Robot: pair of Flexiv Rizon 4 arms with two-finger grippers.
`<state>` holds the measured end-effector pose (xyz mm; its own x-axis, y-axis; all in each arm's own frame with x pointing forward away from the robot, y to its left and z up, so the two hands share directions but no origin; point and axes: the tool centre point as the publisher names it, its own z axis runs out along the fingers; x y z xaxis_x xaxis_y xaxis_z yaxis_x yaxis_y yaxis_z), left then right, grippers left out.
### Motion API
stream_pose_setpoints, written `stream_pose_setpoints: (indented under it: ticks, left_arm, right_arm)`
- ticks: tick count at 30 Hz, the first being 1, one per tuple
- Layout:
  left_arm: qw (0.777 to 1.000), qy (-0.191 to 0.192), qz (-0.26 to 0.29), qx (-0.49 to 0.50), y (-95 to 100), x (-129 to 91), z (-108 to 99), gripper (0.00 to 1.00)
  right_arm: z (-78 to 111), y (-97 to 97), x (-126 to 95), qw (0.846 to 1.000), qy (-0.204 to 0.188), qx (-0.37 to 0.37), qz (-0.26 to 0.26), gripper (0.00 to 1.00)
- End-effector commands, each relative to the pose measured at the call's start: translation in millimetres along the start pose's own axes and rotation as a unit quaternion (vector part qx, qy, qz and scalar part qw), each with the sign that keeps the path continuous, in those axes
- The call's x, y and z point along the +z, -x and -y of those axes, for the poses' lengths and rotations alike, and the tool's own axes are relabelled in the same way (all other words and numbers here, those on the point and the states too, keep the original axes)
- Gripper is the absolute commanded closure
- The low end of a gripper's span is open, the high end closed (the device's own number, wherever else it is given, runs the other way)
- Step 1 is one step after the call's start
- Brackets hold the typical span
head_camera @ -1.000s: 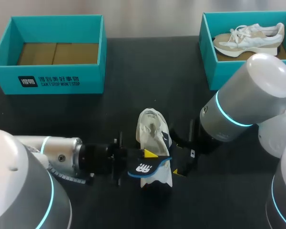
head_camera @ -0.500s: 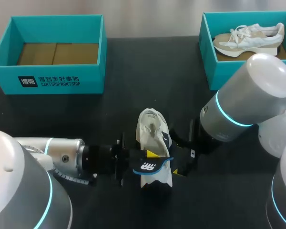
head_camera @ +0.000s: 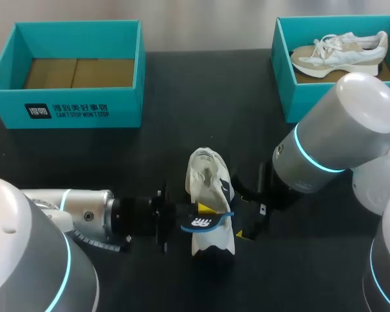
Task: Take the shoe out of the shoebox, open the shoe tongue, remove and reinsert the insole, then place the shoe into the shoebox
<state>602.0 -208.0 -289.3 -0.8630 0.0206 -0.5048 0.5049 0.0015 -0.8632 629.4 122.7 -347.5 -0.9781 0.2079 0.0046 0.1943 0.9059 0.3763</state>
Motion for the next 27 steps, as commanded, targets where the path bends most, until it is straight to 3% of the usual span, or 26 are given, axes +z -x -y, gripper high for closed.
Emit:
stream_pose_setpoints:
  ticks: [1, 27]
  left_arm:
    - [1.000, 0.000, 0.001, -0.002, 1.0, 3, -2, 1.00]
    - [1.000, 0.025, 0.006, -0.011, 0.2, -2, -21, 1.00]
  right_arm:
    - [-0.3, -1.6, 1, 1.000, 0.000, 0.001, 0.002, 0.00]
    - [-0.3, -1.6, 1, 1.000, 0.000, 0.001, 0.002, 0.00]
